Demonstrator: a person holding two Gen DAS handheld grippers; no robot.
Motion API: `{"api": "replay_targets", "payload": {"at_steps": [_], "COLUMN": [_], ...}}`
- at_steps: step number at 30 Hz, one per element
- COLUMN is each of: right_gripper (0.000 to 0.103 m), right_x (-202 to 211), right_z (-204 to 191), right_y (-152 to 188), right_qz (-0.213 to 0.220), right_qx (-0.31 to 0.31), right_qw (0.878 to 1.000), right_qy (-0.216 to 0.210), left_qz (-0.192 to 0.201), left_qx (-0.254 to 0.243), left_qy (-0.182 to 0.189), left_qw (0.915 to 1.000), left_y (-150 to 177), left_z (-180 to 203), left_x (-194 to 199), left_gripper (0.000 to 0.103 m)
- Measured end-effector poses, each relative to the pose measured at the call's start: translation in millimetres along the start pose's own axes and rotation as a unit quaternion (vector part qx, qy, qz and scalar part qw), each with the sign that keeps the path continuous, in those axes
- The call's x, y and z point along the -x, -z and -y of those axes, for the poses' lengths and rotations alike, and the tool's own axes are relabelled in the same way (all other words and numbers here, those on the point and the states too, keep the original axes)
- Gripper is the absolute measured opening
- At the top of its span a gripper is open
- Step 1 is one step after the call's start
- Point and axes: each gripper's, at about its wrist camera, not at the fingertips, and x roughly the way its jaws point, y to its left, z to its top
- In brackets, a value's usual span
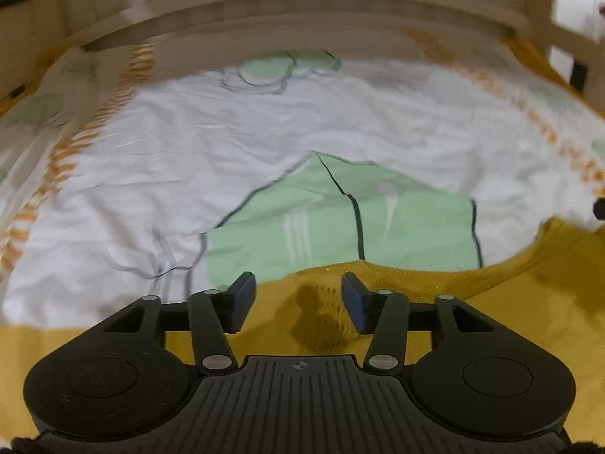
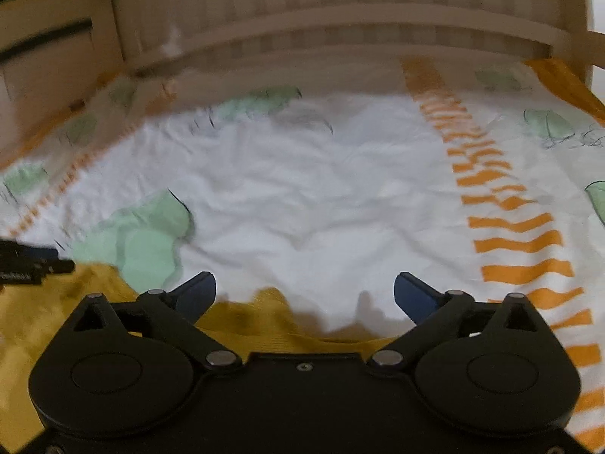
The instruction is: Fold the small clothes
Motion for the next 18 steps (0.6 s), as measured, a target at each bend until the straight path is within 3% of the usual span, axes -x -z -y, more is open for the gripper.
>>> {"api": "replay_targets", "payload": {"at_steps": [5,9,11,14,18], "right_gripper": [0.103,0.103,0.103,0.102,0.103], "right_x": [32,34,31,25,16], "right_z": [0,23,37,55,65], "right_y": [3,13,18,25,31], "right_qz": [-0.007,-0.018,-0.024,-0.033,-0.035], "right_qx": [-0.04,-0.053,-0.063,-0.071,-0.081], "right_qw": [0.999,0.996,0.994,0.99,0.991], "right_qy": [0.015,0.068,0.091,0.114,0.105], "left_qz": [-0.018,-0.039,-0.05,-0.07,-0.118], "left_qx": [0.066,0.091,0.094,0.092,0.085], "left_qy": [0.006,0.0,0.006,0.046,0.066], "left_qw": [0.9976,0.995,0.9943,0.9923,0.9872], "left_y": [18,41,48,59,66], "left_z": [-23,-31,-30,-24,-11], "left_x": [44,67,63,51,23], "left_gripper": [0.051,0.051,0.051,0.051,0.053]}}
